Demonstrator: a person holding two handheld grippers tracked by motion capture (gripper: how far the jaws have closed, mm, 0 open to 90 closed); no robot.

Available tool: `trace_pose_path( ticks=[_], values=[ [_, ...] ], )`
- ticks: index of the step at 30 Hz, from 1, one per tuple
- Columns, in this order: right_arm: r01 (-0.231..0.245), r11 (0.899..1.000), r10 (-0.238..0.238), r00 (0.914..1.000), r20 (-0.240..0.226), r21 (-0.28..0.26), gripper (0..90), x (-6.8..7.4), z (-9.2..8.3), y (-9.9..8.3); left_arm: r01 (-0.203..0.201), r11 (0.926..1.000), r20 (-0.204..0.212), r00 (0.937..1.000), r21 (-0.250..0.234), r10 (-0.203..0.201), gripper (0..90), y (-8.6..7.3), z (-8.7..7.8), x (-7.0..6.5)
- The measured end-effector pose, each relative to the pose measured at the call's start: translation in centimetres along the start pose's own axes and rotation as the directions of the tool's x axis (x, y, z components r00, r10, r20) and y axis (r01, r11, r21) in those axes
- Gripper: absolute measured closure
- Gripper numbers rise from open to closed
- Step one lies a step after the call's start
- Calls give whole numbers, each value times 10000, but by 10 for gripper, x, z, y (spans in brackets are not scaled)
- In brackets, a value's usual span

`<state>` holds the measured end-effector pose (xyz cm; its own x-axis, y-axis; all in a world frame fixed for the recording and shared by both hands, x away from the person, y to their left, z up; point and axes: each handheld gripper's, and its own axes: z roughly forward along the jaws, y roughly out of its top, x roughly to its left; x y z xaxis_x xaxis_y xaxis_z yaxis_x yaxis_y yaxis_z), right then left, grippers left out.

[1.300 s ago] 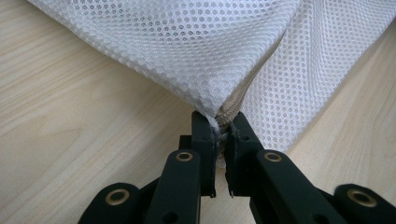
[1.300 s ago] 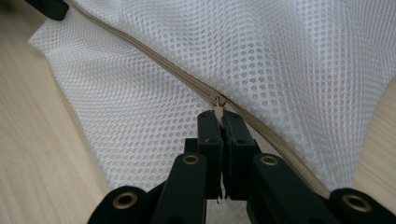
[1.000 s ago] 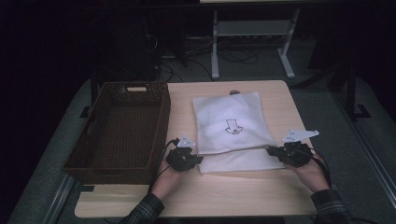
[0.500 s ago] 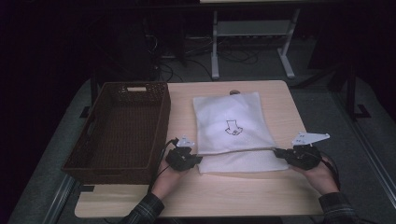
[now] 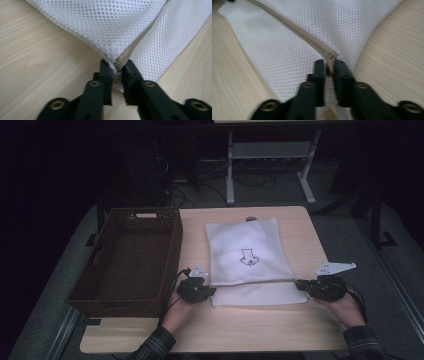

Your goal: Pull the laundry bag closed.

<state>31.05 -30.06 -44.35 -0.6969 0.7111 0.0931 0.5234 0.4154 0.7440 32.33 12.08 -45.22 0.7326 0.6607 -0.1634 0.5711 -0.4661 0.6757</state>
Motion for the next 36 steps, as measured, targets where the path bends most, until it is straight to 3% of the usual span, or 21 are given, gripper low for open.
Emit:
trace_pose_path(
  ticks=[5,8,12,14,17,18,22,27,36],
  values=[
    [-89,9995,94,9998,165,-293,400,5,7,2,-109,9999,-23,9999,-90,109,525,0,-1,-3],
    [-34,9989,39,9999,106,-465,291,11,11,4,-213,9993,-35,9998,-321,212,405,-1,-2,-4],
    [-149,9981,164,9996,242,-603,160,18,18,7,-444,9980,-419,9982,-458,424,265,-2,-3,-9],
    [-48,9980,88,9979,641,-628,157,23,21,9,-348,9977,-561,9979,-576,316,246,-1,-4,-11],
    [-33,9970,78,9983,586,-767,118,26,21,12,-337,9972,-210,9993,-661,323,152,-2,-6,-13],
    [108,9965,-53,9978,667,-823,114,33,21,15,-527,9958,12,9986,-751,529,153,-4,-9,-16],
    [263,9963,-197,9967,791,-824,118,43,22,18,-805,9938,96,9966,-764,815,153,-6,-12,-23],
    [646,9951,-603,9965,574,-752,120,66,27,18,-1063,9922,312,9936,-645,1085,153,-14,-14,-32],
    [901,9936,-878,9955,360,-679,121,97,30,9,-1314,9904,174,9911,-423,1322,153,-30,-22,-40]
  ],
)
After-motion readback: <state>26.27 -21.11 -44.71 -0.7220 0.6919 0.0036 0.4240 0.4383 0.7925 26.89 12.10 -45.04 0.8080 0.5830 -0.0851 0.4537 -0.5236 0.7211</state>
